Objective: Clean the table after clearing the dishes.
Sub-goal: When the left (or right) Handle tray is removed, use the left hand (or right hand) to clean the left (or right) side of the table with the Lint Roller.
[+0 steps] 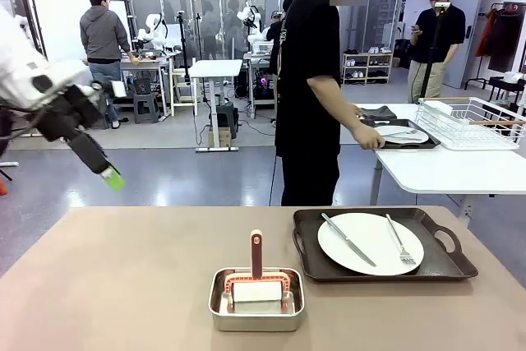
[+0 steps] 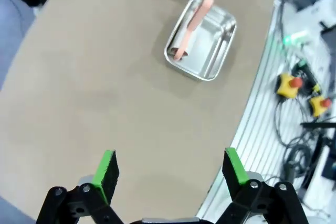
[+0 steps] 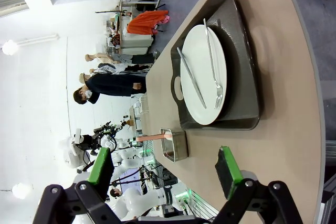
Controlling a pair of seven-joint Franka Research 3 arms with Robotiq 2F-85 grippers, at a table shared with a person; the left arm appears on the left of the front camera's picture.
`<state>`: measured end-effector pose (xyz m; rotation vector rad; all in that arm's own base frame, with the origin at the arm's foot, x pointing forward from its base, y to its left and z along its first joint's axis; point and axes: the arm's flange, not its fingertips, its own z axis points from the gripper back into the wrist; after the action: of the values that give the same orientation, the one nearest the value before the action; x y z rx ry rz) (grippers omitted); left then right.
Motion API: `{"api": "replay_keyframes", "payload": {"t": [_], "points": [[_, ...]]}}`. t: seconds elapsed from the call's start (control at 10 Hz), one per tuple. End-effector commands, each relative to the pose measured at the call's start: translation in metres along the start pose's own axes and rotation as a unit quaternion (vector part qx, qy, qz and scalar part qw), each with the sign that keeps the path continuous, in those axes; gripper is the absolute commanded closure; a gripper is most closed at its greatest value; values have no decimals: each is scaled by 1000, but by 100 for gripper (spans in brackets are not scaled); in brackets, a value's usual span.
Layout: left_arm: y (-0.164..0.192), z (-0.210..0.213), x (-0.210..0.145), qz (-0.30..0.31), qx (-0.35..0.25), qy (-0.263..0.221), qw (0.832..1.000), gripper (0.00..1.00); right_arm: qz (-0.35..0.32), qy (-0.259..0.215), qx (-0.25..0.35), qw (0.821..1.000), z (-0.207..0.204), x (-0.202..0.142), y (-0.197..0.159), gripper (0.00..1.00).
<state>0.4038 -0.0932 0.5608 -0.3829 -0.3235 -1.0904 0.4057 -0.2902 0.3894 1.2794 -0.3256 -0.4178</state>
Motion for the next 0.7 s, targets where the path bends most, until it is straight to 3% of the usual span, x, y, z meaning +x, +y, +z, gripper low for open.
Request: {"api": "replay_keyframes", "payload": {"t": [0.0, 0.2, 0.3, 0.6], "points": [[-15, -36, 6, -61, 43, 33, 997, 0, 1, -2, 1, 1000, 1, -2, 3, 0], [-34, -67, 14, -97, 48, 66, 992, 0, 1, -2, 1, 1000, 1, -2, 3, 0], [-26, -43, 22, -65, 19, 48, 997, 0, 1, -2, 1, 1000, 1, -2, 3, 0], [-26, -43, 22, -65, 19, 48, 997, 0, 1, -2, 1, 1000, 1, -2, 3, 0]]}}
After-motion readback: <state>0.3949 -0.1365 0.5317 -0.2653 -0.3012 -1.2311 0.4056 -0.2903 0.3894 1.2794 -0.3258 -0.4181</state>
